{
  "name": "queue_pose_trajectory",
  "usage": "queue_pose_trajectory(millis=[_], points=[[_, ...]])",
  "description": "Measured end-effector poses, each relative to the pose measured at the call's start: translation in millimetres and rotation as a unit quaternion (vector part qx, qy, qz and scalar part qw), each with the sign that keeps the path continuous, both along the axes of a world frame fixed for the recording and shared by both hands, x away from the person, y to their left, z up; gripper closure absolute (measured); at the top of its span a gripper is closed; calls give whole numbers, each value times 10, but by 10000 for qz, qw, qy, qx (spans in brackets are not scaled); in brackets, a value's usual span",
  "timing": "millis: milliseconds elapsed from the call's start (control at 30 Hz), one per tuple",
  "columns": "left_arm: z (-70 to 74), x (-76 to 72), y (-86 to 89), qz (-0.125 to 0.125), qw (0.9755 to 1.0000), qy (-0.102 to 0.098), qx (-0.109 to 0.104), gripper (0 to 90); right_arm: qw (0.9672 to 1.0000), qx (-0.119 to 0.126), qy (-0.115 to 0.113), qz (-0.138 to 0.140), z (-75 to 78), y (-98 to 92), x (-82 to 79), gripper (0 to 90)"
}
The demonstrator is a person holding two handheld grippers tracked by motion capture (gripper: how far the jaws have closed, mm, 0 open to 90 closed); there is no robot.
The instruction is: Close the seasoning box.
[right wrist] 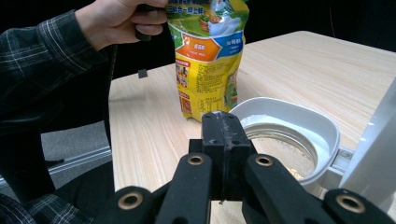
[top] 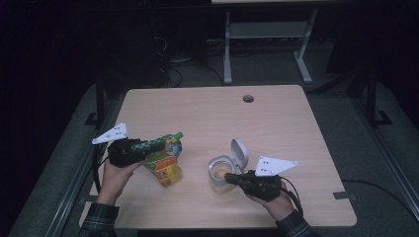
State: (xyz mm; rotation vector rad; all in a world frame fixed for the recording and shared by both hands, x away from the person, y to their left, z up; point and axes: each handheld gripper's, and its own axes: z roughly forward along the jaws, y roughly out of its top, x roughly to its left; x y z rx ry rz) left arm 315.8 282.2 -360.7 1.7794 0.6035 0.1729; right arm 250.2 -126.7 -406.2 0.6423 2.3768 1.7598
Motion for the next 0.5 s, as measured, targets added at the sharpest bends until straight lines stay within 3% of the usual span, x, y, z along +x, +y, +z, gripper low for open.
queue_pose_trajectory(millis=[267,467,500], points=[[-2,-94,84,-36,10000,-47,51,743,10000,-34,9,45,-9,18,-4,900],[-16,-154,134,-26,9997,-97,213,640,10000,-40,21,22,-2,0,-8,900],[-28,-178,169,-47,9996,-58,265,590,10000,-44,13,6,1,-9,-7,900]])
